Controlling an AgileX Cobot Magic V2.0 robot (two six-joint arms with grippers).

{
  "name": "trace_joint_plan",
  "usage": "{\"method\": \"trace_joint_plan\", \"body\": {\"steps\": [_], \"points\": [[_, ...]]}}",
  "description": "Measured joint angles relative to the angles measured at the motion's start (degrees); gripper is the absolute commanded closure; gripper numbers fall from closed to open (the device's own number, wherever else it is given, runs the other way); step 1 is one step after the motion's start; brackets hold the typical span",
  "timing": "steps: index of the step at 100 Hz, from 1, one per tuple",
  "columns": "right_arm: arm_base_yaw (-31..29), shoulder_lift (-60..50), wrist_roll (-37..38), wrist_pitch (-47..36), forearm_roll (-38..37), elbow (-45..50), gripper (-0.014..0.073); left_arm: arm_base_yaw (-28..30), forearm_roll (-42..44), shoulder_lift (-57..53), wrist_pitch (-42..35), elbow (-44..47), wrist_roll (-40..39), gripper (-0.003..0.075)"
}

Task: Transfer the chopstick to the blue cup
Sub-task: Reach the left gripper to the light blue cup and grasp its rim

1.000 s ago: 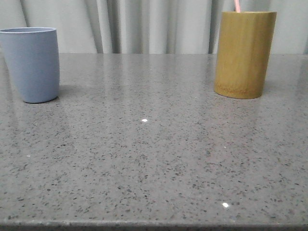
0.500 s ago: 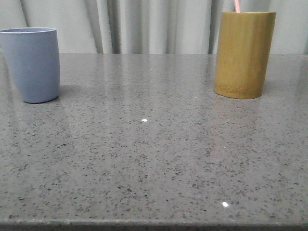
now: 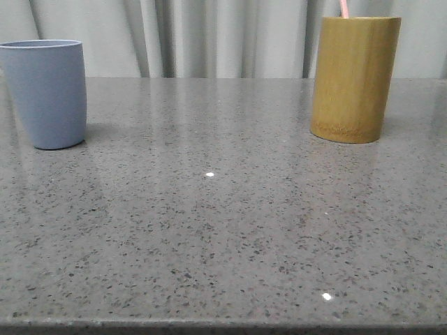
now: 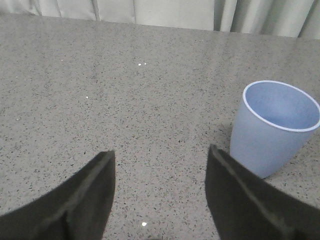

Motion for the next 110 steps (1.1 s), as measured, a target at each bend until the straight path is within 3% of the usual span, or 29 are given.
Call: {"method": "trace_joint_plan", "body": {"steps": [47, 110], "points": [[0.0, 1.1, 0.0, 0.4, 0.0, -0.1, 0.0207, 0.0, -0.2, 1.9, 0.8, -2.6, 0.1, 0.0303], [0.0, 1.4, 0.0, 0.4, 0.0, -0.1, 0.0207, -8.1, -1.0, 38.5, 24.8, -40.2, 3.7, 0.0333]]}}
